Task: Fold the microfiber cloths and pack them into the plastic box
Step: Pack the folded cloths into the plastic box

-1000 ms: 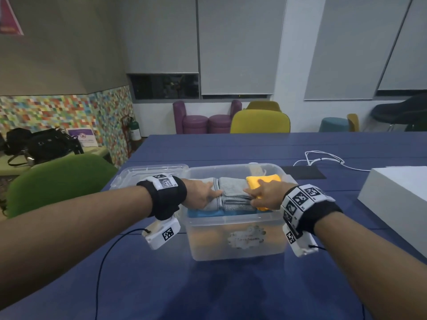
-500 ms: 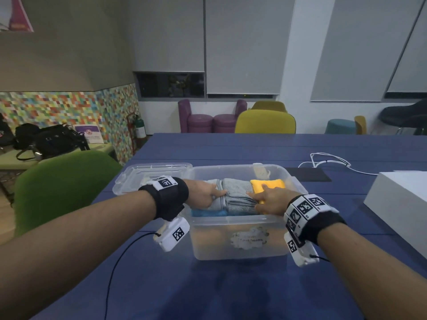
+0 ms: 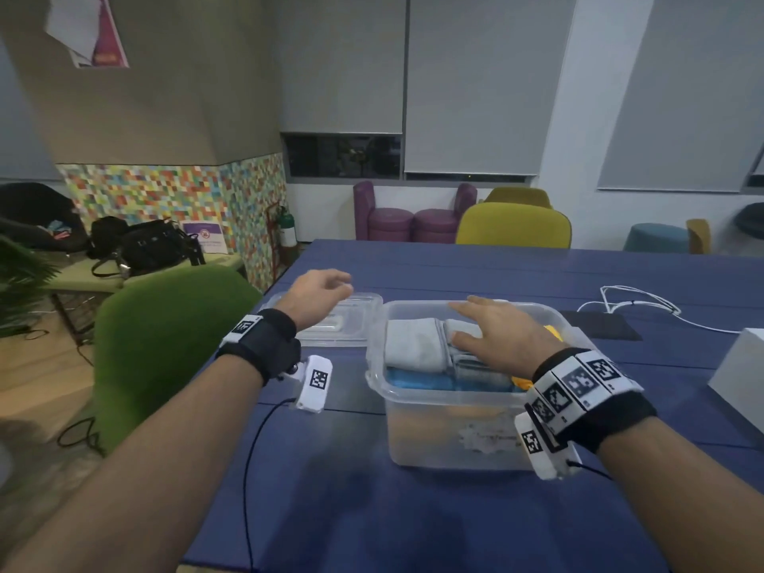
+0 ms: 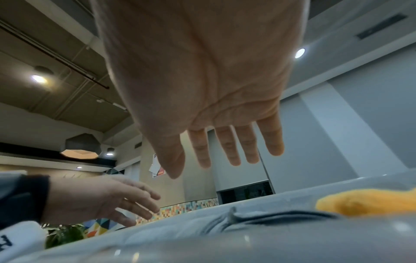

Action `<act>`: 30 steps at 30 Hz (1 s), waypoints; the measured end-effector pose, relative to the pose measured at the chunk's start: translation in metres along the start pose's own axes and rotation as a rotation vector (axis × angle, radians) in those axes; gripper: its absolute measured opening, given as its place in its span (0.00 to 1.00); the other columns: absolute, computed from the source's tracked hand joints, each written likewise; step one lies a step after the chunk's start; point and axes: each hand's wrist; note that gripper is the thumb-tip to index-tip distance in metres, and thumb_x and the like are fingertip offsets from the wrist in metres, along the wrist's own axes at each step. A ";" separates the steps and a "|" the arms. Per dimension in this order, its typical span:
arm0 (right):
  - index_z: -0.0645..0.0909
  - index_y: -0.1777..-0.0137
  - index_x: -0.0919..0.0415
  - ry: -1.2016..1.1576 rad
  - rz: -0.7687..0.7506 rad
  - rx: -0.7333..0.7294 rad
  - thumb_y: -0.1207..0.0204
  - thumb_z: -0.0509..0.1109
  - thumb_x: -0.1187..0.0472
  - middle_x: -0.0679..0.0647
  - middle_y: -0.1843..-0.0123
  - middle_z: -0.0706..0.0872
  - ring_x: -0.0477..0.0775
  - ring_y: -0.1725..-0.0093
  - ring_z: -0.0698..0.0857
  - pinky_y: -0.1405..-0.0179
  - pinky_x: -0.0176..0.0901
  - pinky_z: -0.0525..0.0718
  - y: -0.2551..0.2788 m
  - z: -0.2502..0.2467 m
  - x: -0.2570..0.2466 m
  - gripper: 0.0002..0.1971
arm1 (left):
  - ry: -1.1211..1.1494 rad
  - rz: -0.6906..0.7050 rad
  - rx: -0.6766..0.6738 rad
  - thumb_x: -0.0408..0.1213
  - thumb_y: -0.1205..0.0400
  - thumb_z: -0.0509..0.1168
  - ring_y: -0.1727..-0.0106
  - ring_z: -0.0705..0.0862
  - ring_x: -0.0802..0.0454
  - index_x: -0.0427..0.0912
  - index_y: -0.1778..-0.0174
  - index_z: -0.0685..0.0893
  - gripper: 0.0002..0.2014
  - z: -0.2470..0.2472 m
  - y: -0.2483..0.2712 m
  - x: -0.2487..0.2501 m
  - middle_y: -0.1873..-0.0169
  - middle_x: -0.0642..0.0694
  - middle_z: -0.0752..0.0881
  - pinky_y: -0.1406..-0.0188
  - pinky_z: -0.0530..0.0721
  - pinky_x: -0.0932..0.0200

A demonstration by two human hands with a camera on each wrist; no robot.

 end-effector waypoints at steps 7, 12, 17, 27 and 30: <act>0.75 0.20 0.47 0.001 -0.075 0.027 0.14 0.63 0.44 0.51 0.16 0.72 0.53 0.20 0.73 0.22 0.51 0.71 -0.008 0.009 -0.036 0.24 | -0.351 -0.243 -0.028 0.43 0.19 0.74 0.30 0.83 0.40 0.42 0.25 0.82 0.25 0.023 -0.032 -0.084 0.31 0.40 0.86 0.31 0.80 0.51; 0.77 0.23 0.45 -0.017 -0.061 0.018 0.17 0.63 0.43 0.47 0.20 0.77 0.51 0.22 0.76 0.24 0.56 0.75 -0.017 0.021 -0.034 0.24 | -0.524 -0.262 -0.134 0.37 0.18 0.73 0.27 0.81 0.37 0.39 0.22 0.79 0.27 0.057 -0.056 -0.116 0.26 0.37 0.81 0.30 0.81 0.49; 0.68 0.16 0.39 0.093 0.059 -0.133 0.18 0.61 0.38 0.55 0.18 0.72 0.59 0.19 0.71 0.22 0.59 0.71 -0.028 0.034 -0.016 0.29 | -0.635 -0.275 -0.250 0.35 0.17 0.71 0.25 0.81 0.37 0.40 0.19 0.76 0.28 0.085 -0.088 -0.134 0.24 0.36 0.80 0.28 0.81 0.44; 0.54 0.11 0.37 0.132 0.075 -0.305 0.11 0.51 0.39 0.64 0.11 0.58 0.64 0.16 0.68 0.17 0.53 0.63 -0.026 0.046 -0.015 0.29 | -0.856 -0.257 -0.406 0.33 0.33 0.76 0.42 0.89 0.35 0.47 0.45 0.81 0.21 0.118 -0.141 -0.190 0.42 0.39 0.88 0.46 0.90 0.42; 0.53 0.11 0.36 0.140 0.066 -0.295 0.11 0.50 0.38 0.64 0.11 0.60 0.64 0.17 0.70 0.17 0.54 0.64 -0.026 0.048 -0.015 0.28 | -0.891 -0.247 -0.403 0.35 0.30 0.75 0.39 0.88 0.36 0.46 0.39 0.82 0.23 0.126 -0.159 -0.212 0.39 0.40 0.87 0.42 0.89 0.41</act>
Point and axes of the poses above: each hand's wrist, its own y-axis away from the middle knuckle, its own z-axis out of the palm, x = y × z
